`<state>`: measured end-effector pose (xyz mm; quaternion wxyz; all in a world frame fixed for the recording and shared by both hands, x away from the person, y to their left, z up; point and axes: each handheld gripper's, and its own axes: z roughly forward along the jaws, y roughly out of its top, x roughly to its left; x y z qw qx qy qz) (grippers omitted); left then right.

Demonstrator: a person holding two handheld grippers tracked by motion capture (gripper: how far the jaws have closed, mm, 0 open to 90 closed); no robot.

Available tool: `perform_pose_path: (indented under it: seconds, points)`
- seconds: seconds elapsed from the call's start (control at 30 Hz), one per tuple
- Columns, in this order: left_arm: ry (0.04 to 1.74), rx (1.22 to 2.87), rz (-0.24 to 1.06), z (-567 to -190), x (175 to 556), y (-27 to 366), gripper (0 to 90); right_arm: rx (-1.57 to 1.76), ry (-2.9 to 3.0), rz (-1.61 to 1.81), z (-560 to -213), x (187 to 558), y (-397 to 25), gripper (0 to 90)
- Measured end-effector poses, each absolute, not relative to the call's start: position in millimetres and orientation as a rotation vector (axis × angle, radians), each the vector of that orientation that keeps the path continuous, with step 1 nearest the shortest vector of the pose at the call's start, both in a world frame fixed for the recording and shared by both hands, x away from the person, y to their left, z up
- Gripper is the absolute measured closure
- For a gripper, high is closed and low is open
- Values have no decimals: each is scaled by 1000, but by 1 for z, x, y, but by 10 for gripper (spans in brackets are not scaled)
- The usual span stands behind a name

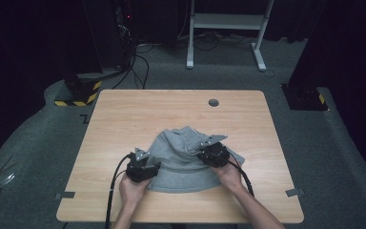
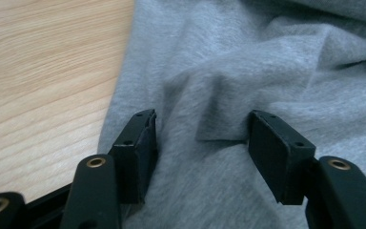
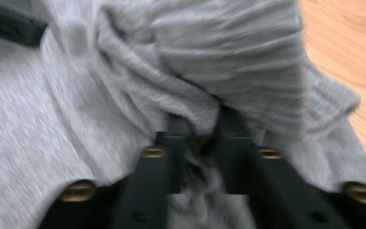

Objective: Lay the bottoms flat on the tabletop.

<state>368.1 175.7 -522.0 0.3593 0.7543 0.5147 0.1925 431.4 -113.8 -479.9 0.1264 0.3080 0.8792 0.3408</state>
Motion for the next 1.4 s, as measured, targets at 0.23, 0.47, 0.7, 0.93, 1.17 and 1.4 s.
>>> perform_pose_path:
  seconds: [0.23, 0.47, 0.7, 0.93, 1.17, 1.4]
  points:
    - [1286, 1954, 567, -527, 364, 173, 409, 934, 2461, 1083, -431, 460, -100, 856]
    - [1283, 1971, 585, -527, 363, 171, 384, 1056, 2473, 964, -443, 494, -66, 657]
    - [1283, 1973, 584, -527, 363, 170, 376, 1044, 2457, 1040, -454, 478, -94, 522]
    - [1287, 1974, 588, -527, 363, 170, 371, 1133, 2397, 974, -465, 472, -149, 585]
    - [1289, 1971, 588, -527, 363, 170, 368, 1204, 2395, 829, -492, 481, -159, 603]
    - [1289, 1971, 586, -527, 363, 170, 366, 1170, 2450, 785, -505, 487, -158, 757]
